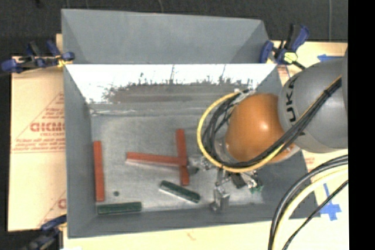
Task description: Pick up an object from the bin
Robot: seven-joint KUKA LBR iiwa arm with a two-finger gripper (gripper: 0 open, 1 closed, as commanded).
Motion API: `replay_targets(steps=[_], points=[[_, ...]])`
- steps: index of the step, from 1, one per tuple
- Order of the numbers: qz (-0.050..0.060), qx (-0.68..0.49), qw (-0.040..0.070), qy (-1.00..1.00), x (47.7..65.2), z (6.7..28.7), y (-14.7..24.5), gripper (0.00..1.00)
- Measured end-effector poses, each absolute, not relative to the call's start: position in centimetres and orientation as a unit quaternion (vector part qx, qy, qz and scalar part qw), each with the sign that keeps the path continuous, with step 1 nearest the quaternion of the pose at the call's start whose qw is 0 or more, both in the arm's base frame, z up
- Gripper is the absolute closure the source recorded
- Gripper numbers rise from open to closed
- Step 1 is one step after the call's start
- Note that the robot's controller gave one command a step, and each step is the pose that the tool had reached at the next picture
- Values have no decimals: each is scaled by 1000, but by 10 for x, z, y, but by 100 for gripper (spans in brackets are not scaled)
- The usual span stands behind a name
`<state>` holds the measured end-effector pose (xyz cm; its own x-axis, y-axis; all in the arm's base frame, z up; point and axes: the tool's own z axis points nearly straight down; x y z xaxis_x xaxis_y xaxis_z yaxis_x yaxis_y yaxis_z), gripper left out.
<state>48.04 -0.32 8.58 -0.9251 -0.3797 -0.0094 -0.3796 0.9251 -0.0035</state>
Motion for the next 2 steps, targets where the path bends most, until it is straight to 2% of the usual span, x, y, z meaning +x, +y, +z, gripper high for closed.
replay_targets(steps=[1, 2], points=[[-1, -194, 5, 981, 480, 86, -3, 0], [-3, -223, 6, 975, 481, 82, 16, 0]])
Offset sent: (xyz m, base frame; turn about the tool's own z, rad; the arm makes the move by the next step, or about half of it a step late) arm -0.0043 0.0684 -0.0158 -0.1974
